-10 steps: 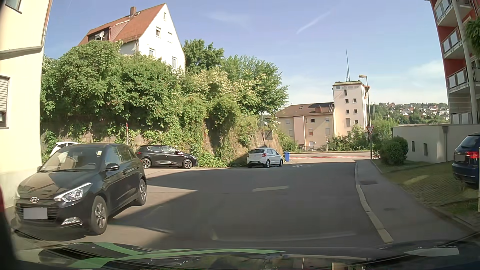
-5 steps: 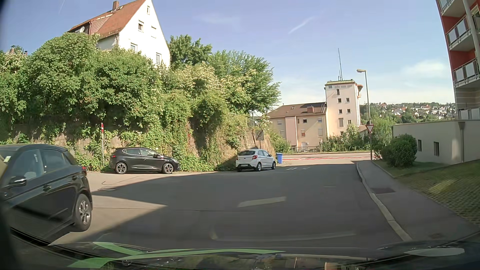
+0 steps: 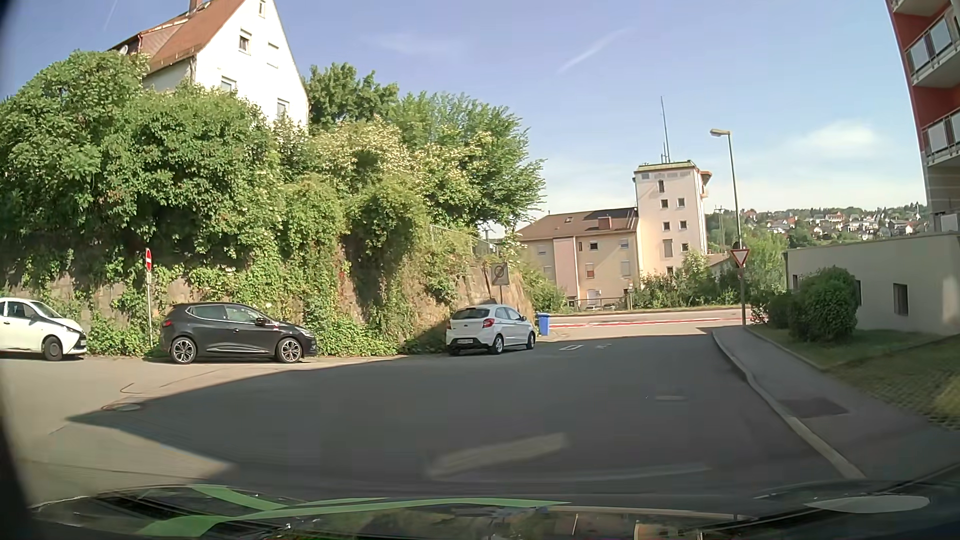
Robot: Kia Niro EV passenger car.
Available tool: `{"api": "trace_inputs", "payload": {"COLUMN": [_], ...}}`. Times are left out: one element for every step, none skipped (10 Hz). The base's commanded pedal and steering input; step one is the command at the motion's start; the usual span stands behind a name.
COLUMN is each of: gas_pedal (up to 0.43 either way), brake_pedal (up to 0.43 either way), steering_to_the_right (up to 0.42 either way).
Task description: Follow the waypoints while adhering to traffic rules and regulations
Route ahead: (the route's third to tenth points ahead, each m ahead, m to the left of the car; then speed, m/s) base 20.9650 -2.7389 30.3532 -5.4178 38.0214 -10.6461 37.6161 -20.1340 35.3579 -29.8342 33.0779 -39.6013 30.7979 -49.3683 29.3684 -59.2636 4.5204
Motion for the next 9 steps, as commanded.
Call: {"api": "trace_inputs", "payload": {"gas_pedal": [0.000, 0.000, 0.000, 0.000, 0.000, 0.000, 0.000, 0.000, 0.000], "brake_pedal": [0.110, 0.110, 0.110, 0.104, 0.104, 0.104, 0.110, 0.104, 0.110], "steering_to_the_right": [0.057, 0.057, 0.058, 0.061, 0.072, 0.084, 0.096, 0.103, 0.108]}}
